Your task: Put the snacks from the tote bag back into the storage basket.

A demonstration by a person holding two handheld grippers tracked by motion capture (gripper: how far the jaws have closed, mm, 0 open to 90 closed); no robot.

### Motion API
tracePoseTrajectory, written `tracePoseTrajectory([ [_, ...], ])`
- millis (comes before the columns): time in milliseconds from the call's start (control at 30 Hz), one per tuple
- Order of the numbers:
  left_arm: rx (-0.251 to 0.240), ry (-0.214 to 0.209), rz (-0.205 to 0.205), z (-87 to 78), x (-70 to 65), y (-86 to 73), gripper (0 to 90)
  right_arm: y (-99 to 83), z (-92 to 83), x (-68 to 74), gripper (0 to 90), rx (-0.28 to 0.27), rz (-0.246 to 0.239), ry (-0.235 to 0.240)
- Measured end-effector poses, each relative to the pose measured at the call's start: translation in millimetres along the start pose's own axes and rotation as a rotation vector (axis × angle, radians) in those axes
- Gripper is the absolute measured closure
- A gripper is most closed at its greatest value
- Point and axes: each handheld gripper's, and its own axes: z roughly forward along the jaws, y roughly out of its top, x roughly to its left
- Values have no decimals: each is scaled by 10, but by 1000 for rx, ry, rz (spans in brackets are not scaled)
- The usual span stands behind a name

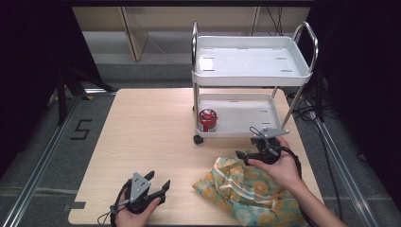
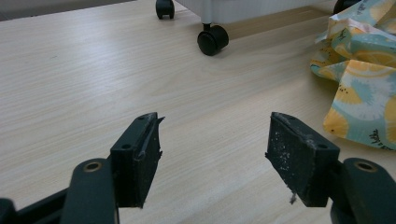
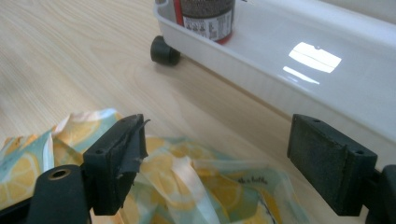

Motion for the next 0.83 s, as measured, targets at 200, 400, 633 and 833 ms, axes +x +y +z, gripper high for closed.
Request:
tracePoseTrajectory([
  [200, 0, -1, 1, -2, 3, -1, 340, -133, -60, -12, 215, -18, 15, 5],
  [400, 5, 8, 2, -4, 0, 1, 340, -262, -88, 17, 233, -44, 29, 31],
  [633, 11, 7, 2, -5, -2, 3, 340, -329, -156, 30, 292, -92, 69, 78],
  [833, 7, 5, 2, -2, -9, 7, 340, -393, -214, 20, 338, -110, 70, 85],
])
